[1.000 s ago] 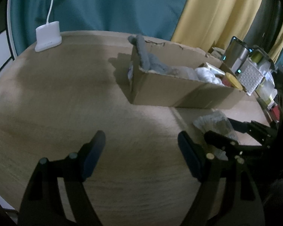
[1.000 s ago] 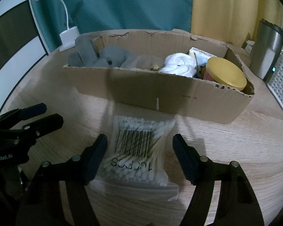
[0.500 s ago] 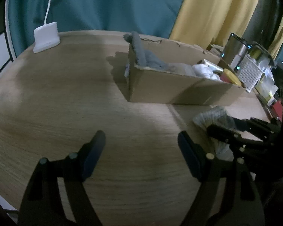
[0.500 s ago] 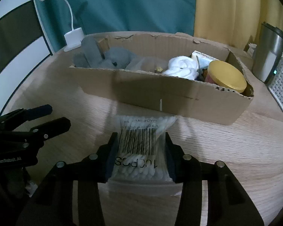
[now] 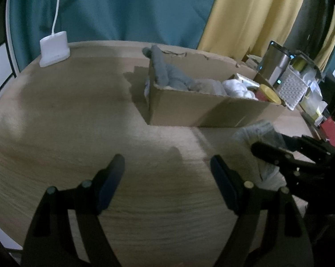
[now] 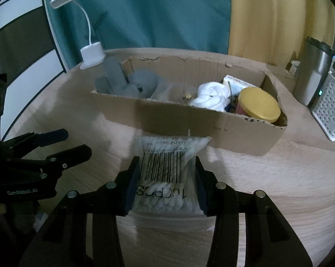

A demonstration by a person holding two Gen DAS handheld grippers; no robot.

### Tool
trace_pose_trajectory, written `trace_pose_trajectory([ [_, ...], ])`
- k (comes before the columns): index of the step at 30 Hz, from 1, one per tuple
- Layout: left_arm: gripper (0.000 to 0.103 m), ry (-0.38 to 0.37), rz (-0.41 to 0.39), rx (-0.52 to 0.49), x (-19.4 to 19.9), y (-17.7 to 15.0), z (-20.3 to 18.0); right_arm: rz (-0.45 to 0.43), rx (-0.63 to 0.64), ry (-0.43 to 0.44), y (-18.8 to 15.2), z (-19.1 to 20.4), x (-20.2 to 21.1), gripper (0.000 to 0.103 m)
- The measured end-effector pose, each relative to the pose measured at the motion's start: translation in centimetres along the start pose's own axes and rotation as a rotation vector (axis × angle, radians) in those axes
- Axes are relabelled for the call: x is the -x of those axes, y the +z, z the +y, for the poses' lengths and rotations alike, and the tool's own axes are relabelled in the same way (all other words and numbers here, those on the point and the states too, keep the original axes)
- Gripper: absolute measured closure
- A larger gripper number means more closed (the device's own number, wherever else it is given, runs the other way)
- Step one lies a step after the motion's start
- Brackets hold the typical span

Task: Organize objects
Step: 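Lift the swab bag with the right tool and carry it over the box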

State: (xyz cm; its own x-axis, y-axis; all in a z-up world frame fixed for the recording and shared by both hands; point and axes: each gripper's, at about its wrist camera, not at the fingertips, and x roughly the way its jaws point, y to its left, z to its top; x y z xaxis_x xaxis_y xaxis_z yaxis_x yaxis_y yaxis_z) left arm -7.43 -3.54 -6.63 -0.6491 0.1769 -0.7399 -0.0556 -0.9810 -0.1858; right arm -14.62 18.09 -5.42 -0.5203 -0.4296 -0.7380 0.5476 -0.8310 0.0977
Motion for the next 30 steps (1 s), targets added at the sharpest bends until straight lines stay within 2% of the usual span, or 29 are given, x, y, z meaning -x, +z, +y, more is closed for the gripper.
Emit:
trace_pose_trajectory([
  [30,0.022,-0.011,-0.063,-0.016,1.8,2.5,-1.2,-0.092,0.011,-0.005,2.4,-0.5,3.3,0.056],
])
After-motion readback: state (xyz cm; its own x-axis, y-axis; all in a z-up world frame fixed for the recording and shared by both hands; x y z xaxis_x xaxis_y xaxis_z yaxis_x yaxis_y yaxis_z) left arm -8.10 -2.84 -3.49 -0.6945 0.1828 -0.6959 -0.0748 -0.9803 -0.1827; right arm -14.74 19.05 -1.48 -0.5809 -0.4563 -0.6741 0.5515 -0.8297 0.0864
